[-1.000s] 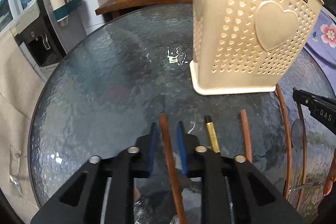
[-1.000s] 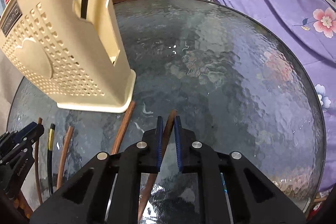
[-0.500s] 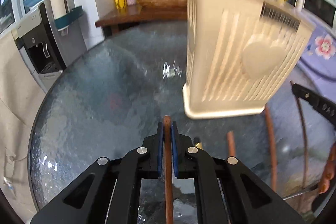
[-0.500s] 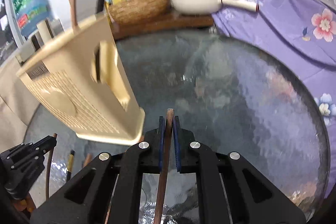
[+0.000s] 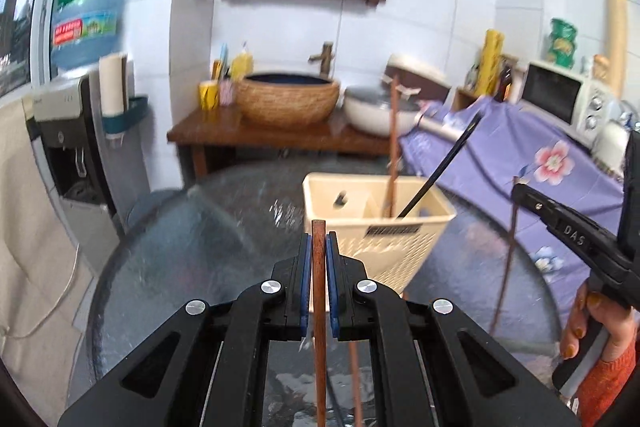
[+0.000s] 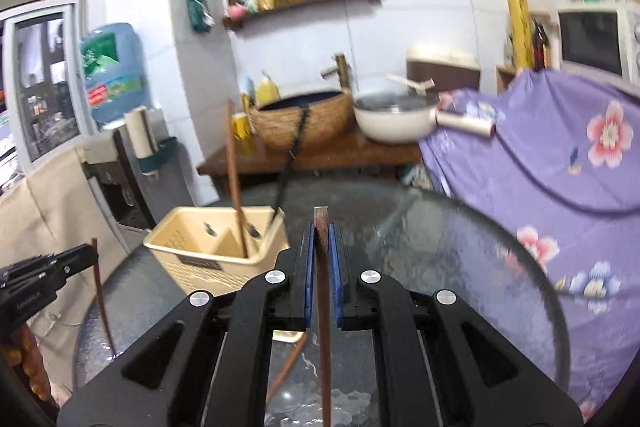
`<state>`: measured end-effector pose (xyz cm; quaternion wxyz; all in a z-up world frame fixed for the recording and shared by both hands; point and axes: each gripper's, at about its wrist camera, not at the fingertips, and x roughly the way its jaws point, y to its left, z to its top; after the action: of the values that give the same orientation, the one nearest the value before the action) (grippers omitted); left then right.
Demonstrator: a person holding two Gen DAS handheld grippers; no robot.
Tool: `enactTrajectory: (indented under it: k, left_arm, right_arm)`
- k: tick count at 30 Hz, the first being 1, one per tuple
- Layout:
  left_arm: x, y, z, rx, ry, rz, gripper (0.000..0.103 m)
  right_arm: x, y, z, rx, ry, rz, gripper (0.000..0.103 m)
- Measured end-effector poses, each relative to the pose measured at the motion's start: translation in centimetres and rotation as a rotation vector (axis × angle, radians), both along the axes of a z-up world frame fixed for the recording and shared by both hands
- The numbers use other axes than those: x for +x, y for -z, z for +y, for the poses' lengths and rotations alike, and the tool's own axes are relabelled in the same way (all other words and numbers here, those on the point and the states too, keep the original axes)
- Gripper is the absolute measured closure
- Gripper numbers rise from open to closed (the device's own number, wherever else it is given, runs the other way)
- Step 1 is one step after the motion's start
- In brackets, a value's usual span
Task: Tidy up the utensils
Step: 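Lift the chopstick with the left gripper and lower it into the holder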
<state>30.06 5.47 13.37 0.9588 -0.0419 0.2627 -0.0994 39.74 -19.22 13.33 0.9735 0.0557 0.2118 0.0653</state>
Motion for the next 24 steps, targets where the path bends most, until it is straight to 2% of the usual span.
enactTrajectory:
  k: [5, 11, 17, 24]
  left_arm:
    - [-1.2, -2.4, -0.9, 0.01, 0.026, -0.067, 0.096]
    - [-1.7, -3.6, -1.9, 0.031, 0.032, -0.095, 0.096]
    - [-1.4, -5.0, -2.2, 0.04, 0.037, -0.116, 0.096]
    - [-1.2, -8.8, -2.5, 0.021, 0.077, -0.148, 0.096]
  right_arm:
    - [-2.2, -2.4, 0.8, -0.009, -0.047, -0.049, 0.095]
    - [-2.7, -3.9, 1.4, -0.03, -0.066, -0.072, 0.095]
    - [-2.1, -5.4, 1.7, -0.026, -0.095, -0.058, 0.095]
    - [-1.7, -9.1, 2.3, -0.001, -0.174, -0.045, 0.095]
